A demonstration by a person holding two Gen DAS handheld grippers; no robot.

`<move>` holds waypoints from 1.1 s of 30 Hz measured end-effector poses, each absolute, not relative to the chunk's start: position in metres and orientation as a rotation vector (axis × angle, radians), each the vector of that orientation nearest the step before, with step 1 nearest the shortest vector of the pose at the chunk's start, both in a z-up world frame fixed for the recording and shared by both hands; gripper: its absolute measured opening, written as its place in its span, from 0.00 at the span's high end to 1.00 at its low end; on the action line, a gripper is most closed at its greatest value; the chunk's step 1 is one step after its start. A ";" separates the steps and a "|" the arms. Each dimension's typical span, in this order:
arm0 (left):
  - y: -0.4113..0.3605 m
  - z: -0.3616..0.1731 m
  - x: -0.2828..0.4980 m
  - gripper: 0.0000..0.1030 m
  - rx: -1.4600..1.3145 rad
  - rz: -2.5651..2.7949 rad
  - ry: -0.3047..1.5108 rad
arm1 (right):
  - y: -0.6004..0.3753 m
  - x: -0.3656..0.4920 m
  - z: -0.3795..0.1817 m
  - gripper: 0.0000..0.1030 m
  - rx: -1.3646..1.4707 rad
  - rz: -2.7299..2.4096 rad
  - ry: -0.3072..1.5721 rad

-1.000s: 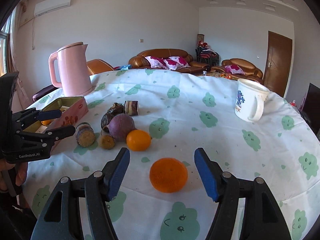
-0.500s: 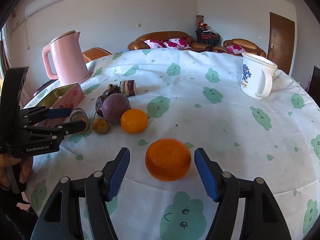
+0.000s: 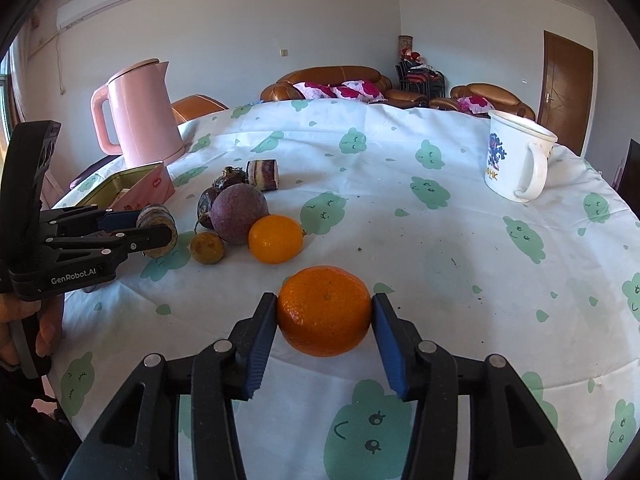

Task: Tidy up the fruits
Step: 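Grasp a taro slice with the left tool while the right grasps the large orange, then carry the taro slice with the left tool while the right carries the orange to the tin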

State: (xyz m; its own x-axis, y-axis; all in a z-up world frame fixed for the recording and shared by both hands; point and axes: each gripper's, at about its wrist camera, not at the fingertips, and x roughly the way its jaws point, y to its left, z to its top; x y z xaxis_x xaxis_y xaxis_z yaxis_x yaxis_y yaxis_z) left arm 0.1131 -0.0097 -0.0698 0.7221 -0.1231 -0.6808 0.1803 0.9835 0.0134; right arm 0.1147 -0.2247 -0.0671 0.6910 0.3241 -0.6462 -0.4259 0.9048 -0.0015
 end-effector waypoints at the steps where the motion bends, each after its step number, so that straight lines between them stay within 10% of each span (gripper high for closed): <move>1: -0.009 -0.068 0.112 0.60 0.077 -0.169 0.737 | -0.225 0.113 -0.066 0.52 -0.154 0.422 0.680; 33: 0.001 -0.030 0.069 0.60 0.085 -0.062 0.506 | -0.219 0.097 0.016 0.52 -0.166 0.479 0.457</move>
State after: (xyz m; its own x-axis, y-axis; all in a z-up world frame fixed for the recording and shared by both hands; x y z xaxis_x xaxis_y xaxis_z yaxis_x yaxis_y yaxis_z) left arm 0.0686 0.0008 -0.0304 0.8728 -0.0378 -0.4865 0.0799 0.9946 0.0662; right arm 0.0968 -0.2194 0.0156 0.7891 0.4063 -0.4606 -0.4792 0.8764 -0.0479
